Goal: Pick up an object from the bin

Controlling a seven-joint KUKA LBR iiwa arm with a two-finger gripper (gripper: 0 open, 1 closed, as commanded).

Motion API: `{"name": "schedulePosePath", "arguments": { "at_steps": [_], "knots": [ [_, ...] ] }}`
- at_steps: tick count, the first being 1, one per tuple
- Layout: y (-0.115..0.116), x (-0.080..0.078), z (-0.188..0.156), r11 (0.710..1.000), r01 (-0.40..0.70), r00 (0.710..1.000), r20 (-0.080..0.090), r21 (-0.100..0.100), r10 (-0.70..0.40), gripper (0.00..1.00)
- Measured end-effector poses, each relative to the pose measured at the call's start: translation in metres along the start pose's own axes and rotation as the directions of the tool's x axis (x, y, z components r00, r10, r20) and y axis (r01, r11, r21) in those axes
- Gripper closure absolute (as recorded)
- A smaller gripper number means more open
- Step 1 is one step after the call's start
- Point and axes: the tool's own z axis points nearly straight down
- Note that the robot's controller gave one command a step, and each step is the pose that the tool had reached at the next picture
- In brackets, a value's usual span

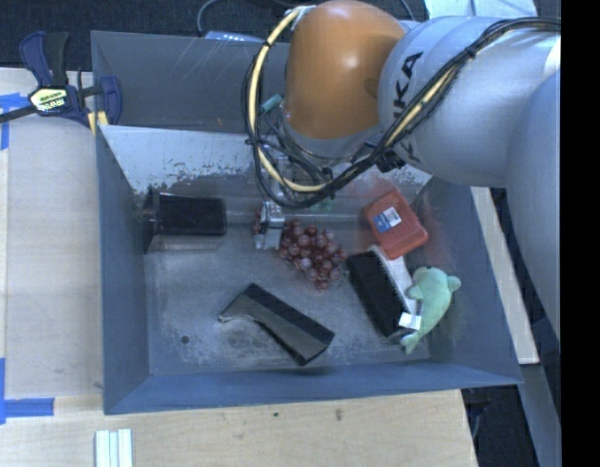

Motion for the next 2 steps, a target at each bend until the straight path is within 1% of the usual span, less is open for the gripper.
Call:
{"name": "schedulePosePath", "arguments": {
  "at_steps": [1, 2],
  "knots": [
    [0.000, -0.001, -0.005, 1.000, -0.002, 1.000, 0.008, -0.001, 0.002, 0.00],
    [0.000, 0.002, 0.011, 0.994, 0.106, 0.994, 0.012, 0.000, -0.106, 0.00]
  ]
}}
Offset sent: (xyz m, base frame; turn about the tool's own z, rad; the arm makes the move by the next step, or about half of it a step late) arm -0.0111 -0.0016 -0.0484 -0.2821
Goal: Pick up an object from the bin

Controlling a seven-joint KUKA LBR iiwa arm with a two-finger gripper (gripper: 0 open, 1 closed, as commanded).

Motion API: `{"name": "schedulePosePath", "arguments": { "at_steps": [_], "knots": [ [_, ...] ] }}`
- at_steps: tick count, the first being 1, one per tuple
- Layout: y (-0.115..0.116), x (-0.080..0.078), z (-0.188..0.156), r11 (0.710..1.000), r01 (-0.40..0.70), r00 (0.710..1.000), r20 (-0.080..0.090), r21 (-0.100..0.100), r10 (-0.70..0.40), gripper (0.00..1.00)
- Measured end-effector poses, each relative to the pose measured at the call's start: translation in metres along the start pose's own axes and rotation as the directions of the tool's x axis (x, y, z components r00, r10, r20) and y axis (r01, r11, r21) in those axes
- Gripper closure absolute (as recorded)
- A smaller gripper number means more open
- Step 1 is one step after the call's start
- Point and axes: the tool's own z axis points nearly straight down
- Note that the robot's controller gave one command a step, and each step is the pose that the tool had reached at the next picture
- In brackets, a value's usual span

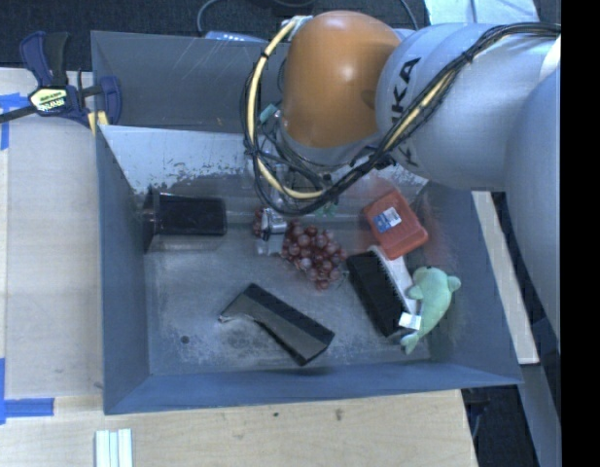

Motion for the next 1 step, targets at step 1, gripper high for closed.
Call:
{"name": "schedulePosePath", "arguments": {
  "at_steps": [1],
  "knots": [
    [0.0110, 0.0039, 0.0288, 0.995, 0.104, 0.995, -0.004, 0.000, -0.104, 0.00]
  ]
}}
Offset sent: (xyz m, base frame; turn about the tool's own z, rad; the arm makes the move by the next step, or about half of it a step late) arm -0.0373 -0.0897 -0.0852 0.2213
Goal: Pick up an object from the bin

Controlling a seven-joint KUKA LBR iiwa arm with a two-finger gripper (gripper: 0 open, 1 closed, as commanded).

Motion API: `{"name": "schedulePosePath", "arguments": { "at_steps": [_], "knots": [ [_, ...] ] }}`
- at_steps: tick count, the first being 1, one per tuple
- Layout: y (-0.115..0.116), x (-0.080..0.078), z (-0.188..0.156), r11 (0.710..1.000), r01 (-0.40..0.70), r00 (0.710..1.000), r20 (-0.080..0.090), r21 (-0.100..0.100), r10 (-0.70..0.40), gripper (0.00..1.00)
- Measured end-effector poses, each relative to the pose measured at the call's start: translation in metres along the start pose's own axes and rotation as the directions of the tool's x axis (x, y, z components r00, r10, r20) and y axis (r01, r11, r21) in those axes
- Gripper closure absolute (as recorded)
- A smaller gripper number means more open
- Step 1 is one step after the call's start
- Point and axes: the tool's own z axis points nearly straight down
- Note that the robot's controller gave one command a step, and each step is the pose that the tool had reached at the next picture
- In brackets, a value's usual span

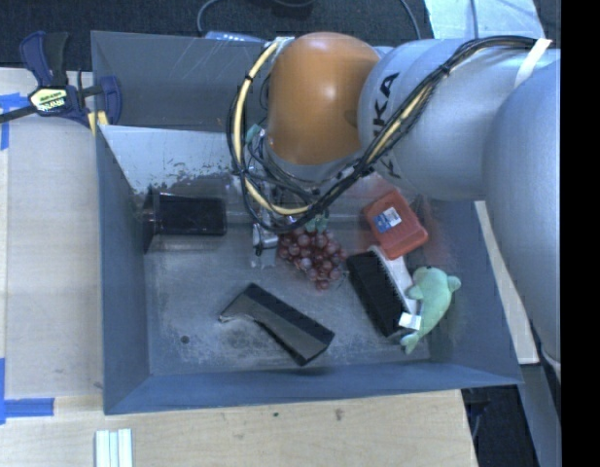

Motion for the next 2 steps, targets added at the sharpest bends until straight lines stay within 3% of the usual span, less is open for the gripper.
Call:
{"name": "schedulePosePath", "arguments": {
  "at_steps": [1, 2],
  "knots": [
    [-0.029, 0.021, 0.026, 0.986, -0.170, 0.985, 0.004, -0.004, 0.170, 0.00],
    [-0.081, 0.039, 0.044, 0.973, -0.232, 0.973, 0.003, -0.001, 0.232, 0.00]
  ]
}}
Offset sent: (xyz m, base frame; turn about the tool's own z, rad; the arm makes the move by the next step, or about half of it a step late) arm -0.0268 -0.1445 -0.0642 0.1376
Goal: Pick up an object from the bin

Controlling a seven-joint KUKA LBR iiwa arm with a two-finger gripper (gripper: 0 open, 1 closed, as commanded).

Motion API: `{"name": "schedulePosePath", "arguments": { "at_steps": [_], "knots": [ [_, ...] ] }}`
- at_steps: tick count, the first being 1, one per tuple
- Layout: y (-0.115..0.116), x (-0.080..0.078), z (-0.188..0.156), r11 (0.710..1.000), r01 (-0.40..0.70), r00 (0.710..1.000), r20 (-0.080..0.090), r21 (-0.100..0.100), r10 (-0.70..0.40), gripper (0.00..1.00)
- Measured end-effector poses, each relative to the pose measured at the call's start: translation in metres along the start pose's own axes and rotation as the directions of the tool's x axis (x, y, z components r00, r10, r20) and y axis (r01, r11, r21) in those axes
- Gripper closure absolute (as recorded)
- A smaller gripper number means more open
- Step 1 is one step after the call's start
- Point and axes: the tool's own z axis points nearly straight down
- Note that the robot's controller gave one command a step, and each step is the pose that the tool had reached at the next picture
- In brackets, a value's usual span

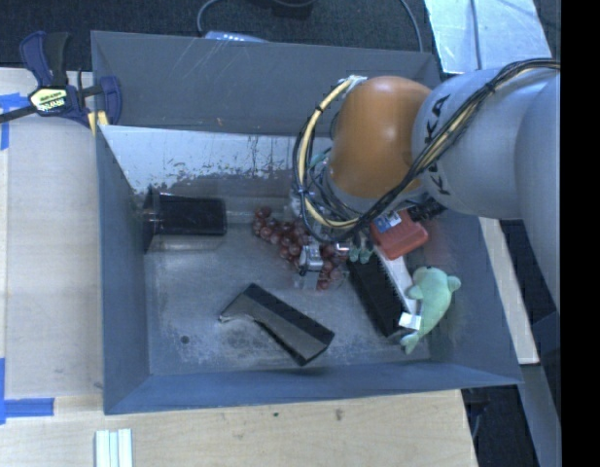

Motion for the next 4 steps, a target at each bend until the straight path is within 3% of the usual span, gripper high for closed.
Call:
{"name": "schedulePosePath", "arguments": {
  "at_steps": [1, 2, 3, 4],
  "knots": [
    [-0.038, -0.006, 0.003, 0.998, 0.059, 0.998, 0.001, 0.000, -0.059, 0.00],
    [-0.017, 0.006, 0.020, 0.978, -0.207, 0.978, 0.003, -0.001, 0.207, 1.00],
    [-0.017, 0.006, 0.020, 0.978, -0.208, 0.978, 0.003, -0.001, 0.208, 1.00],
    [-0.016, 0.005, -0.091, 0.978, -0.208, 0.978, 0.005, -0.002, 0.208, 1.00]
  ]
}}
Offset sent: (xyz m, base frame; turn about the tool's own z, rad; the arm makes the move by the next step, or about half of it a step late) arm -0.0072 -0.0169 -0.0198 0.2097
